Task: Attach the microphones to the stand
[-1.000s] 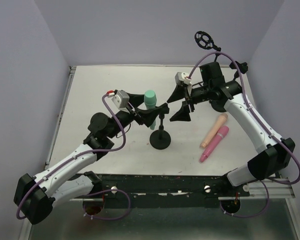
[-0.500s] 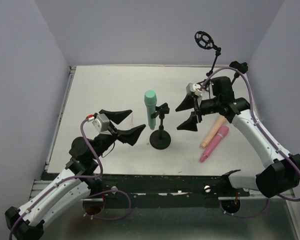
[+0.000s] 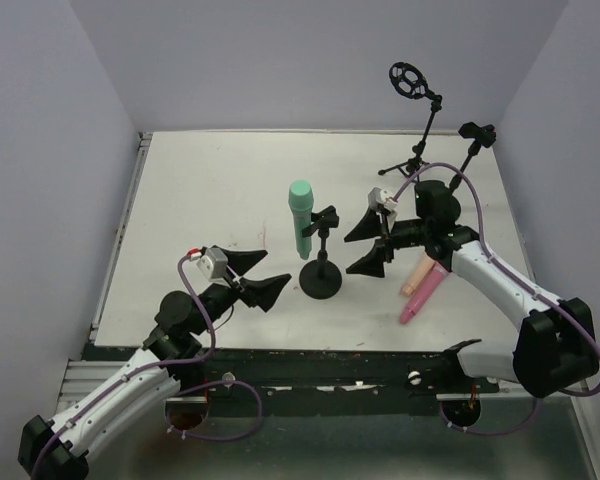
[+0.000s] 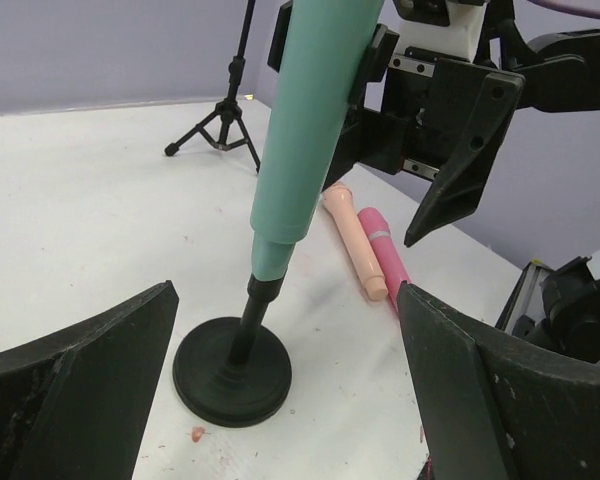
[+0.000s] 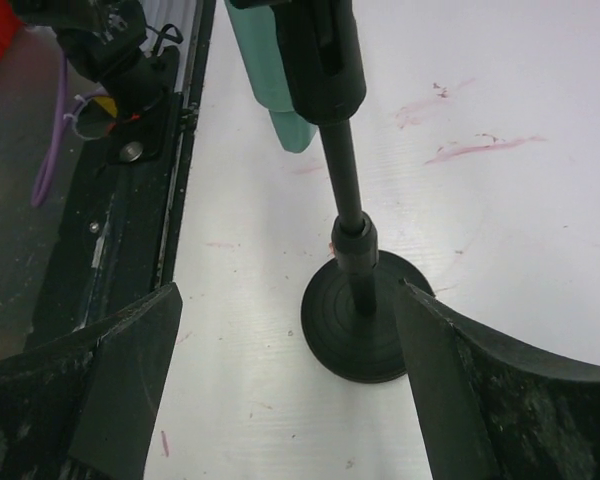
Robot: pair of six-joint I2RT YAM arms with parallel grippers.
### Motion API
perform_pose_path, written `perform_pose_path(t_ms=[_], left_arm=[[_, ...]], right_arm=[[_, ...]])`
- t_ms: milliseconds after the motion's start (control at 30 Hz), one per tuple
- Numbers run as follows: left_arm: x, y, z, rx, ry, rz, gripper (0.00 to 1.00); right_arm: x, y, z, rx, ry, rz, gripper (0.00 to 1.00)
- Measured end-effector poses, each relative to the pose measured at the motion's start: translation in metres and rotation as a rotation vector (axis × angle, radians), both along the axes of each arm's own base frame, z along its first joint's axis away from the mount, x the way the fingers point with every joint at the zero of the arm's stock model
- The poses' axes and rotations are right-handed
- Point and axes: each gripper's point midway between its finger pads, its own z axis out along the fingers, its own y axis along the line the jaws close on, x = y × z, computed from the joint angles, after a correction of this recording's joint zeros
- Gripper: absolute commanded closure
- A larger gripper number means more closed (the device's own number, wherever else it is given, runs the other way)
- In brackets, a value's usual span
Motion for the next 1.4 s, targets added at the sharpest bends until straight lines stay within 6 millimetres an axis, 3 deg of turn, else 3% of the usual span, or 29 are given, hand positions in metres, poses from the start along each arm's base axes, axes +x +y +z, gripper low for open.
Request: perform_pose_path(t_ms=[100, 300, 467, 633, 867, 1067, 1133, 1300, 1400], left_arm=[[0.001, -0.001, -0.008, -0.013, 0.025, -0.001, 0.01], [0.001, -0.010, -0.047, 0.028, 0.108, -0.021, 0.03], [-0.015, -0.031, -0.070, 0.131, 0.108, -0.091, 0.04], [-0.020, -0.045, -0.086, 0.222, 0.070, -0.074, 0.05], [-0.006, -0.066, -0.121, 0.349, 0.021, 0.026, 0.05], [0.011, -0.097, -0.149, 0.522, -0.079, 0.138, 0.05], [0.017, -0.105, -0.153, 0.563, -0.105, 0.172, 0.04], [0.034, -0.108, -0.135, 0.548, -0.141, 0.289, 0.05], [0.040, -0.107, -0.132, 0.547, -0.144, 0.330, 0.14]], right_arm=[[0.007, 0.007, -0.001, 0.017, -0.038, -0.008, 0.07], [0.016, 0.025, -0.011, 0.019, -0.076, -0.015, 0.11], [0.026, 0.025, -0.023, -0.009, -0.082, -0.048, 0.09], [0.029, 0.022, -0.021, -0.022, -0.123, -0.068, 0.07], [0.034, 0.014, -0.018, -0.030, -0.143, -0.099, 0.07], [0.042, 0.003, -0.014, -0.029, -0.151, -0.139, 0.07], [0.044, 0.000, -0.012, -0.026, -0.158, -0.149, 0.07], [0.045, -0.002, -0.009, -0.023, -0.164, -0.156, 0.07], [0.045, -0.002, -0.009, -0.023, -0.164, -0.156, 0.07]])
